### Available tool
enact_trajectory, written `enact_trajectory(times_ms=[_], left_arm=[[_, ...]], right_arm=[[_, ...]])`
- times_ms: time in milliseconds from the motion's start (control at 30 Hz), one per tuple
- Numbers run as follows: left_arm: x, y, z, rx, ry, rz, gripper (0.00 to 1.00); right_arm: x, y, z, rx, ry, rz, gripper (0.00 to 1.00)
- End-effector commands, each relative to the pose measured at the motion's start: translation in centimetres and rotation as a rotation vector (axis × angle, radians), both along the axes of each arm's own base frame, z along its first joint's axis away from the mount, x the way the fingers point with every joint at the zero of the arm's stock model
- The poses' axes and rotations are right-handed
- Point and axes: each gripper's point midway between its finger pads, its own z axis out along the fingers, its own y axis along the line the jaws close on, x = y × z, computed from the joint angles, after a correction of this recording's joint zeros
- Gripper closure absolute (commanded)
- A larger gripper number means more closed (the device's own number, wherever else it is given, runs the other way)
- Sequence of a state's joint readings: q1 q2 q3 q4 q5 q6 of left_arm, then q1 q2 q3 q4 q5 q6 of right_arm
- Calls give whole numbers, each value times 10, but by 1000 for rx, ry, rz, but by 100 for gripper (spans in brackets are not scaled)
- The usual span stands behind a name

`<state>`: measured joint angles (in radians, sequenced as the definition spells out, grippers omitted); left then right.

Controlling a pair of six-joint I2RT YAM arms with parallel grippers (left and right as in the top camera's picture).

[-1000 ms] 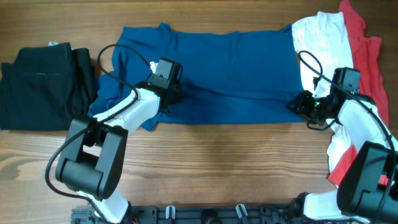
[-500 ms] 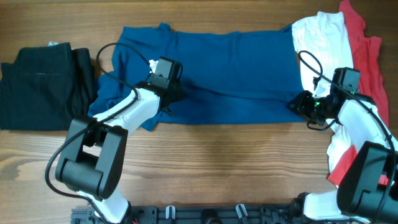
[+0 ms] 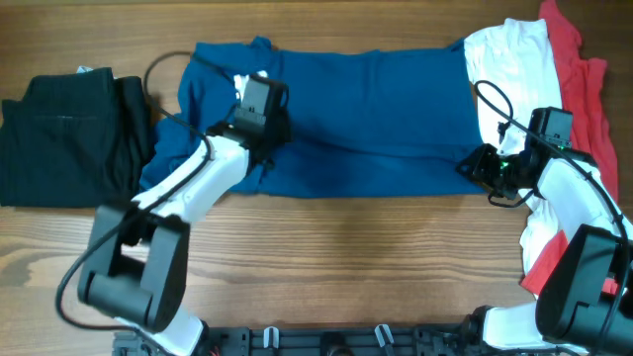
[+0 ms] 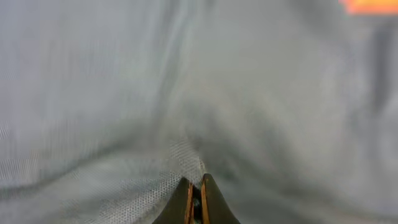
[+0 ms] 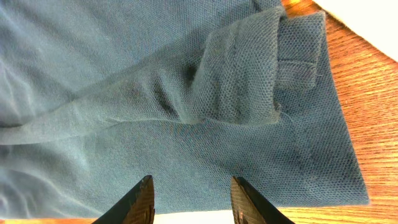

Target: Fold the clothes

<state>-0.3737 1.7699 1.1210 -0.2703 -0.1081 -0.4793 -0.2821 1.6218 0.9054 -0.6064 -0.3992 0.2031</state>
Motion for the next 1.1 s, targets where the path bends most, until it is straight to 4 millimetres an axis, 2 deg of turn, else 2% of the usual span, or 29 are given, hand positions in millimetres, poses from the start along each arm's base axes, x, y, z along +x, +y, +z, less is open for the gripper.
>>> enact_trajectory(times_ms=[0,200,233,267,300,400,500,633,733,767,933,1067], left_arm=[[15,8,29,-9,-76,33,96],[13,7,22,-4,-55,29,96],[13,7,21,-3,-53,29,94],[12,8,21,-2,-49,29,87],[11,8,20,1,-43,29,71],[2,12,12,22,1,27,42],[-16,27,-1,95,87,52,40],[-54,48,-20,199,253,66,40],[-86,63,-32,264,382,75,48],[-91,68,-34,278,401,91,51],[-111,97,-53,285,458,248,51],[-112,111,-63,260,459,300,51]], right_arm=[[-1,0,-5,-12,12,17,60],[-1,0,-5,-11,13,17,60],[-1,0,-5,-11,13,17,60],[-1,0,-5,-11,13,17,60],[-1,0,-5,-11,13,17,60],[-2,0,-5,-11,15,17,59],[-2,0,-5,-11,16,17,59],[0,-1,-4,-14,5,18,59],[6,-2,-3,-21,-18,17,55],[7,-3,-2,-23,-25,18,55],[6,-6,-5,-42,-11,10,56],[7,-12,-9,-67,-2,-19,59]])
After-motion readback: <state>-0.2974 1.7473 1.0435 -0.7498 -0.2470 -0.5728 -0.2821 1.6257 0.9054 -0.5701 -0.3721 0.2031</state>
